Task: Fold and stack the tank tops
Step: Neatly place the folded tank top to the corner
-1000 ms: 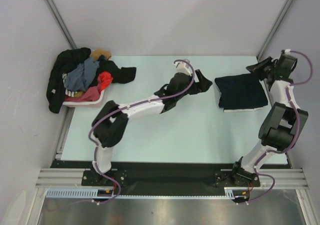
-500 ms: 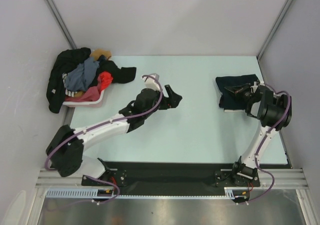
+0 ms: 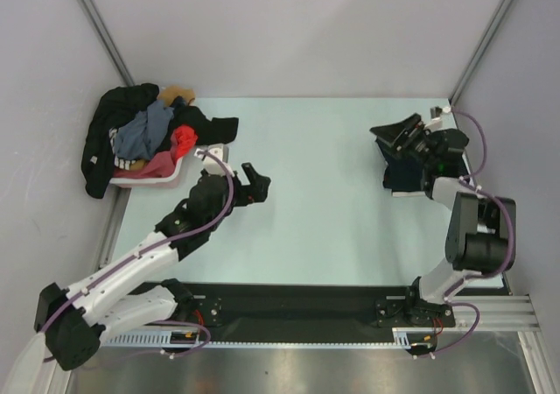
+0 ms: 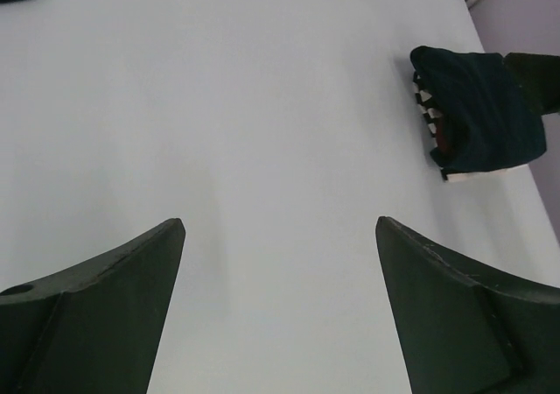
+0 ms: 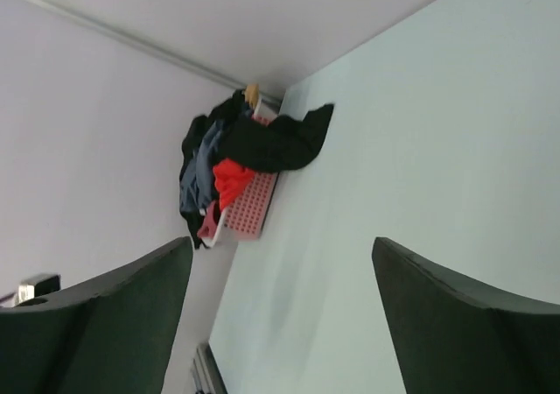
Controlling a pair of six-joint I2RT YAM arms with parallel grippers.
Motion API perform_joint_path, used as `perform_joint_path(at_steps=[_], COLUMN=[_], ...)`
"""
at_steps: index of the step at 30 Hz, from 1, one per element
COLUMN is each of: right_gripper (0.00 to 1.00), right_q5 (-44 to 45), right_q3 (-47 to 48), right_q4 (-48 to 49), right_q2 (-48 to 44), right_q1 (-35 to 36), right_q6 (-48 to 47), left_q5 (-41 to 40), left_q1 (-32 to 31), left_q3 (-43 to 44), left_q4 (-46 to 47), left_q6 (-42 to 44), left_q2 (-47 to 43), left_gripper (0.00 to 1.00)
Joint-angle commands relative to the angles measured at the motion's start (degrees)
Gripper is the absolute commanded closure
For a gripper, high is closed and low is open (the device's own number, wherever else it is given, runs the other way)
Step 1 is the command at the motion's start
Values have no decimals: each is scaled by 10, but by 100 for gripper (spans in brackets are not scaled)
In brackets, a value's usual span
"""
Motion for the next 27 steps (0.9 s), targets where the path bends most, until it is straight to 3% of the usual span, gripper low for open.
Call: perform_joint_path(at_steps=[1,4,10,13,16,20,27], right_gripper=[8,0,0,0,0,0,0], right_q5=[11,63,227,292,339,306,322], right_q3=[-44,-105,-188,-230,-299,-361,-351], right_q4=[-102,-143,-284,-322,-287,-187,-203], right_q2=[-71,-164,-334,-383,-419,-452,-447], right_q1=[44,105,233,260,279,281,289], right_q6=[-85,-165,-294,-308,-307,-277,-277], left_q5=[-44,-37,-15,-5,8,3,-4], left_q1=[3,3,3,3,3,3,3], left_q3=[-29,-86,-186,-209,-249,-268,-269], left_q4=[-44,-13,25,17,21,24,21], left_q6=[52,85,139,157,169,165,161], left_q2=[-50,-109,-213,-261,-306,-351,-348], left_gripper=[2,0,0,0,0,0,0])
